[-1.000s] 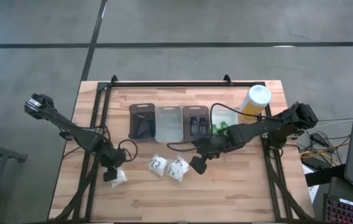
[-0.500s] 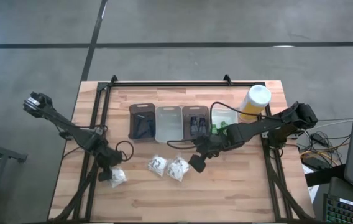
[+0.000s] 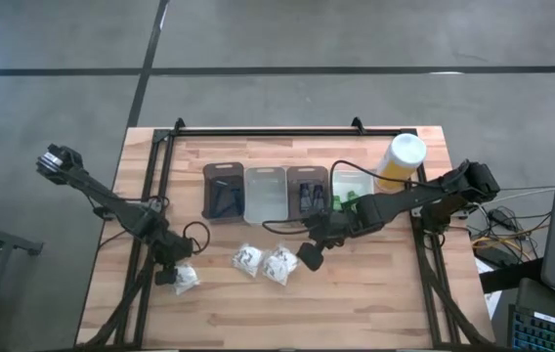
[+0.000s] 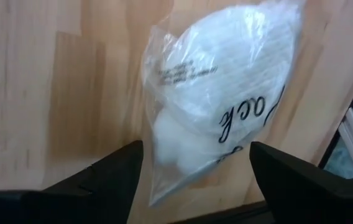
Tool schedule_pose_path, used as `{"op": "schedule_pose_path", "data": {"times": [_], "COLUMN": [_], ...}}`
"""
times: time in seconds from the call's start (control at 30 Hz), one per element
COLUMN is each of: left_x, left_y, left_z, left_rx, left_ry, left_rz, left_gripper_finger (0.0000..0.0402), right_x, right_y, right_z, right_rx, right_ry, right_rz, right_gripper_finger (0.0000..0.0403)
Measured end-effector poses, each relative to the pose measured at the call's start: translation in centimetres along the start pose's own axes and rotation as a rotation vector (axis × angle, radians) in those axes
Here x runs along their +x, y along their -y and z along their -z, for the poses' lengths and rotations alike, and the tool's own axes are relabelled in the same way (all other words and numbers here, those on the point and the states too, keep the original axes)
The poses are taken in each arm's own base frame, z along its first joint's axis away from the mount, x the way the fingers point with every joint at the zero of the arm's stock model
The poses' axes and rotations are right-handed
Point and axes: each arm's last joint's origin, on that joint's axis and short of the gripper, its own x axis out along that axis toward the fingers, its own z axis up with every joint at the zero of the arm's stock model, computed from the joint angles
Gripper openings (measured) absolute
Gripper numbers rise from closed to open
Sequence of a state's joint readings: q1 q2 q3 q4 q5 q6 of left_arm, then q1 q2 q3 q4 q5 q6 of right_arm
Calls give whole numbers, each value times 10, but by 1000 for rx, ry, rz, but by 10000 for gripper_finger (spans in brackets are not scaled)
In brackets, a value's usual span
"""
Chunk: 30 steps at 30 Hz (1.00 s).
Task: Pick & Place Travel size toiletries
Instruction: Put the white cotton pack into the gray bin
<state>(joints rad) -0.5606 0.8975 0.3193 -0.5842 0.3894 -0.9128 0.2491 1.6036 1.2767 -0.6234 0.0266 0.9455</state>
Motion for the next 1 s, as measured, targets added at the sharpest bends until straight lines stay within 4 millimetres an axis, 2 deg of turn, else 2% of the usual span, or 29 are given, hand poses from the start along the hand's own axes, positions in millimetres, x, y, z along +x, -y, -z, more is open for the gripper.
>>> {"op": "schedule_pose_path", "data": {"times": [0.2, 0.47, 0.83, 1.0], "left_x": [6, 8, 7, 0], "left_y": [-1, 1, 3, 14], "left_z": [-4, -6, -7, -9], "left_rx": [-108, -166, -80, -52], "left_ry": [51, 60, 68, 67], "left_rz": [48, 97, 124, 210], "left_gripper_finger": [281, 226, 130, 87], "right_x": [3, 5, 5, 3], "right_y": [4, 8, 9, 6], "right_z": [0, 0, -1, -3], "right_rx": [5, 42, 97, 109], "right_ry": [-6, -13, -12, -6], "right_rz": [13, 22, 23, 15], "right_gripper_finger": [364, 364, 364, 364]}}
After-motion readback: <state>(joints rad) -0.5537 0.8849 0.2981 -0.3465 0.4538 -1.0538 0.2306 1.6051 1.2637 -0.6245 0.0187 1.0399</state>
